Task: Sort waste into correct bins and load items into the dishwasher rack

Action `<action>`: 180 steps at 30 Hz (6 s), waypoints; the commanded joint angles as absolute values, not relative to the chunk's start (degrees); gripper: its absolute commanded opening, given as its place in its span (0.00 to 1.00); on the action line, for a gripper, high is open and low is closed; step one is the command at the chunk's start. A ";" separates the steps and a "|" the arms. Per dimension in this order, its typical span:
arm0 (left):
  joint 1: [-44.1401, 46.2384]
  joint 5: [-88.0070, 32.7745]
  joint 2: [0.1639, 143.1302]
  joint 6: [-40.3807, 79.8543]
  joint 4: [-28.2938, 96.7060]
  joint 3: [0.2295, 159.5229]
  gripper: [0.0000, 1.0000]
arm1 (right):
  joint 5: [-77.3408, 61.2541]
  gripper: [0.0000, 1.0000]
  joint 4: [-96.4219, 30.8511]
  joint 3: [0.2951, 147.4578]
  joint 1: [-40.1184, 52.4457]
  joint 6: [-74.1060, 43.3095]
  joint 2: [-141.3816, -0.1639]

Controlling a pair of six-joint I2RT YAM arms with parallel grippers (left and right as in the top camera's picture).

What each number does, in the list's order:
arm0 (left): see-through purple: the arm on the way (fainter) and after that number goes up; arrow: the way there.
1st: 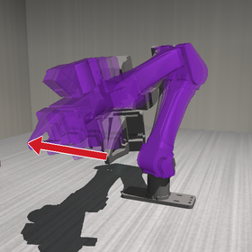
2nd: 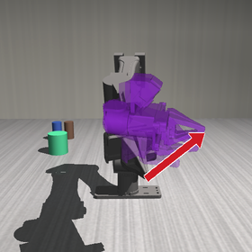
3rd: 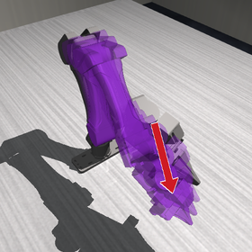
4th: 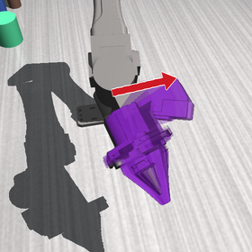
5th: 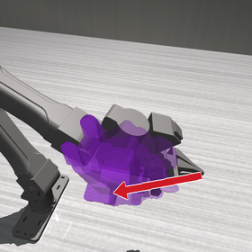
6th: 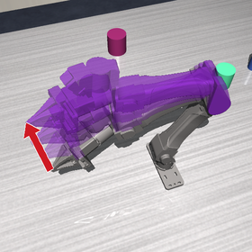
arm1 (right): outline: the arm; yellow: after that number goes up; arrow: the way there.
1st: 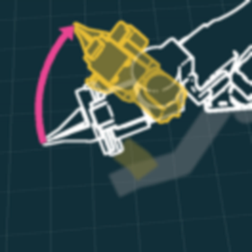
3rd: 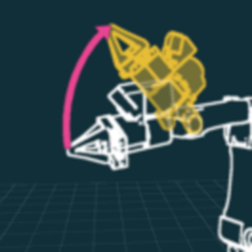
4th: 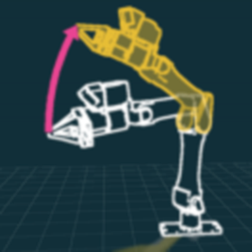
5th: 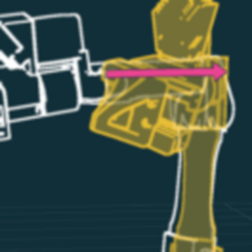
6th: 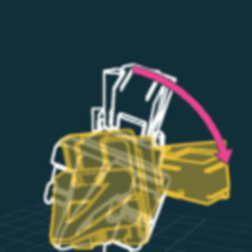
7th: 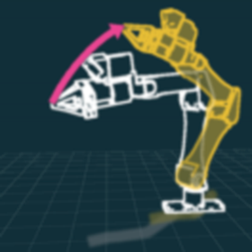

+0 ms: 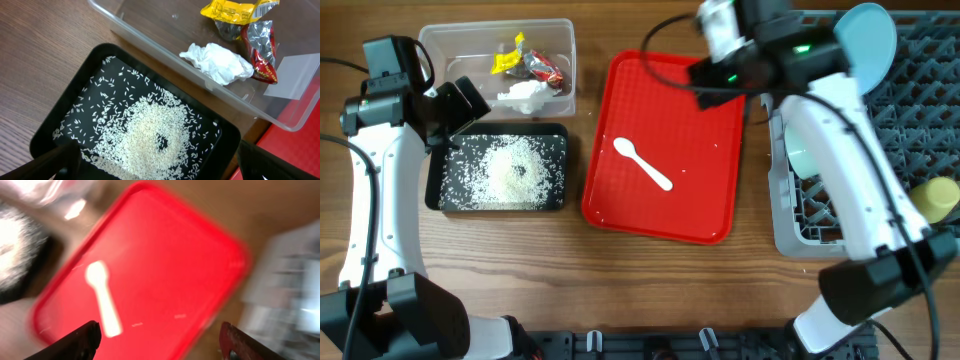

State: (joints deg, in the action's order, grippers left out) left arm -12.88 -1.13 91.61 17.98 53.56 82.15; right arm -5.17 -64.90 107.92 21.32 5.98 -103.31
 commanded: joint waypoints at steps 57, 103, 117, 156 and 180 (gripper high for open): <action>-13.15 -0.78 91.61 18.48 53.41 82.52 1.00 | 0.38 0.04 -51.96 75.85 -4.73 -20.75 -71.16; -13.13 -0.78 91.61 18.50 53.39 82.52 1.00 | -21.12 1.00 -66.50 77.47 -7.40 -6.52 -47.59; -13.15 -0.78 91.61 18.50 53.39 82.52 1.00 | -16.78 1.00 -39.55 56.45 -1.02 6.83 -40.40; -5.45 4.38 65.32 17.21 52.99 77.45 1.00 | -4.25 1.00 0.30 0.30 2.13 -10.61 -0.80; -5.45 -6.63 0.51 12.80 3.90 0.32 1.00 | -4.25 1.00 0.32 0.30 2.13 -10.61 -0.80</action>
